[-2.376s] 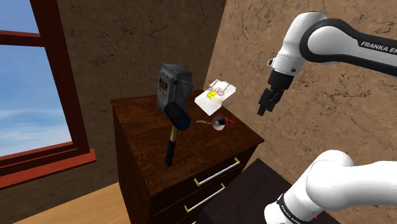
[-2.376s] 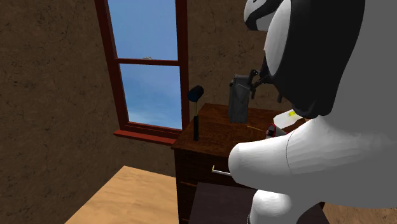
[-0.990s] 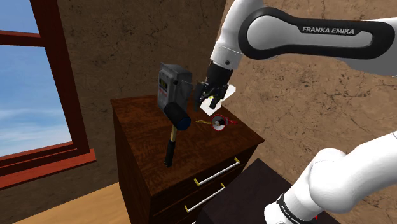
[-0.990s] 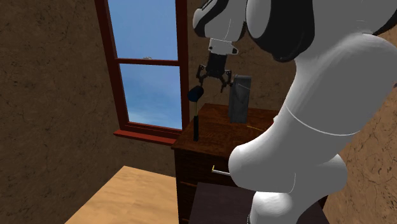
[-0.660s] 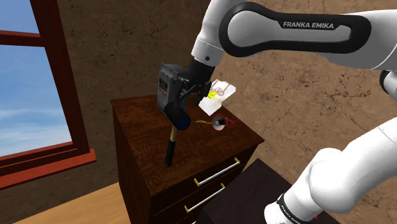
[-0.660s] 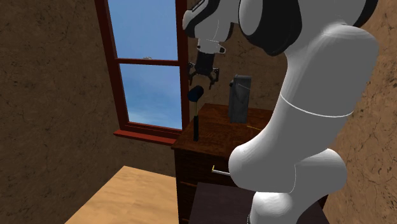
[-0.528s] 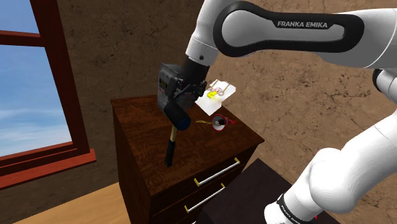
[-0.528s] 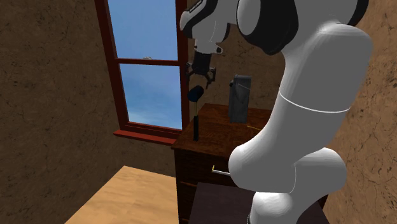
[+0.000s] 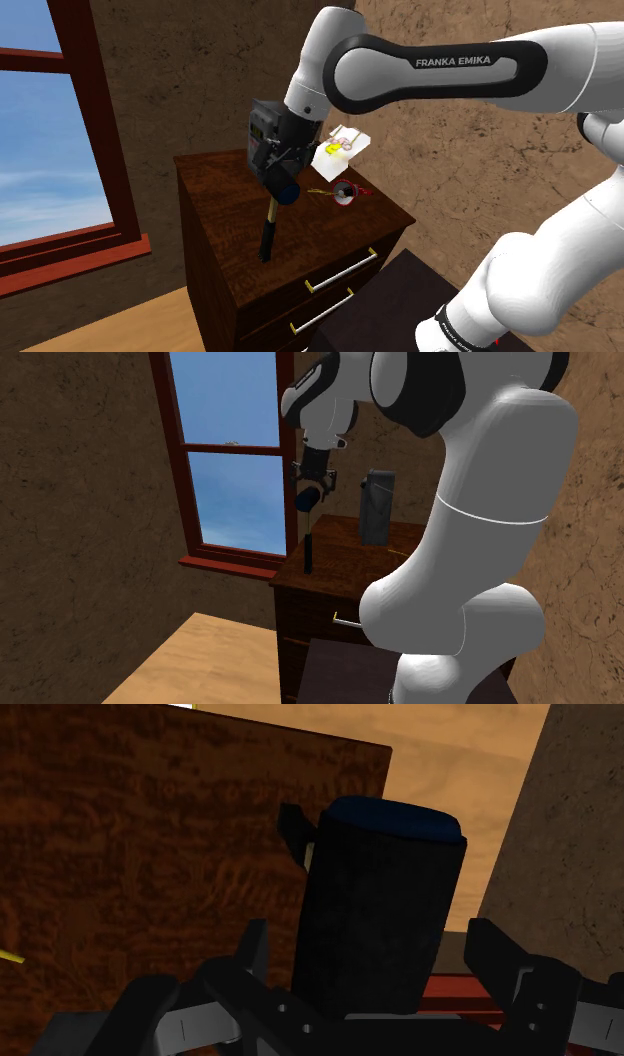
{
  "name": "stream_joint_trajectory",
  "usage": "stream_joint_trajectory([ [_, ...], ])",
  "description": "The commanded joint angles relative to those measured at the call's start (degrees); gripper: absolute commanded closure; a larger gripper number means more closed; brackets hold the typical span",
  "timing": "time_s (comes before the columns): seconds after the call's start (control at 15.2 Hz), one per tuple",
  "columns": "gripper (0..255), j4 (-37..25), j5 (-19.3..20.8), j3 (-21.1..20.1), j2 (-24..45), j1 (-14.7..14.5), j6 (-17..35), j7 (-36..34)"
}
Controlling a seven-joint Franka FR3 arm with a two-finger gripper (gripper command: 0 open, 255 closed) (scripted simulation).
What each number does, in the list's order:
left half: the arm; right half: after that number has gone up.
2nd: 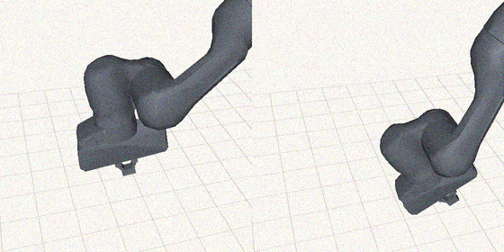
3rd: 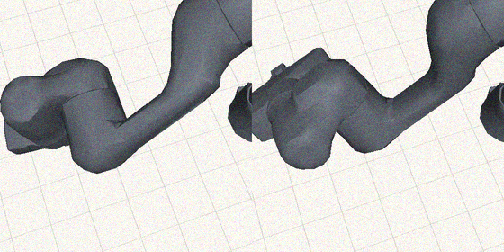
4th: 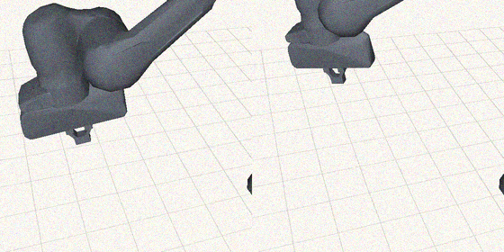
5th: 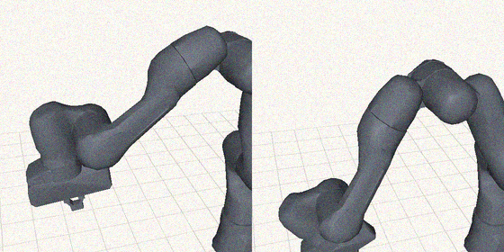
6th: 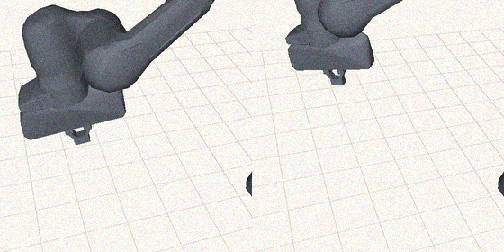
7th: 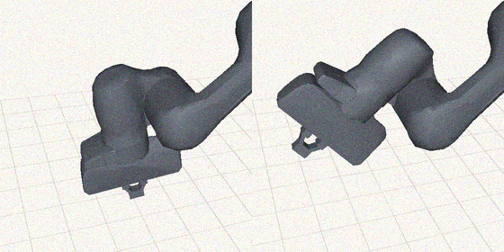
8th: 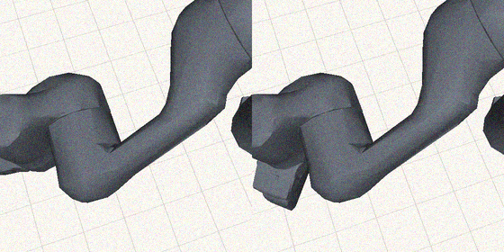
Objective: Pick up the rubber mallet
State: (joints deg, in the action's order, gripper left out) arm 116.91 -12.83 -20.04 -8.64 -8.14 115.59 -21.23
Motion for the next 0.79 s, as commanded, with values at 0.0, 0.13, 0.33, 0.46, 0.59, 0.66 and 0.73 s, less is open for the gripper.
stream_joint_trajectory([
  [0.0,0,0.6,-0.1,0.0,-0.1,0.0,0.6,0.1],
  [0.13,255,0.7,-0.1,0.0,-0.1,0.0,0.6,0.1],
  [0.33,255,0.7,-0.1,0.0,-0.1,0.0,0.6,0.1],
  [0.46,255,0.6,-0.1,0.0,0.0,0.0,0.7,0.1],
  [0.59,255,0.7,-0.1,-0.1,0.0,-0.1,0.7,0.0],
  [0.66,255,0.6,-0.1,0.0,-0.1,0.0,0.6,0.1],
  [0.73,255,0.0,0.0,0.0,-0.2,0.0,-0.2,0.0],
])
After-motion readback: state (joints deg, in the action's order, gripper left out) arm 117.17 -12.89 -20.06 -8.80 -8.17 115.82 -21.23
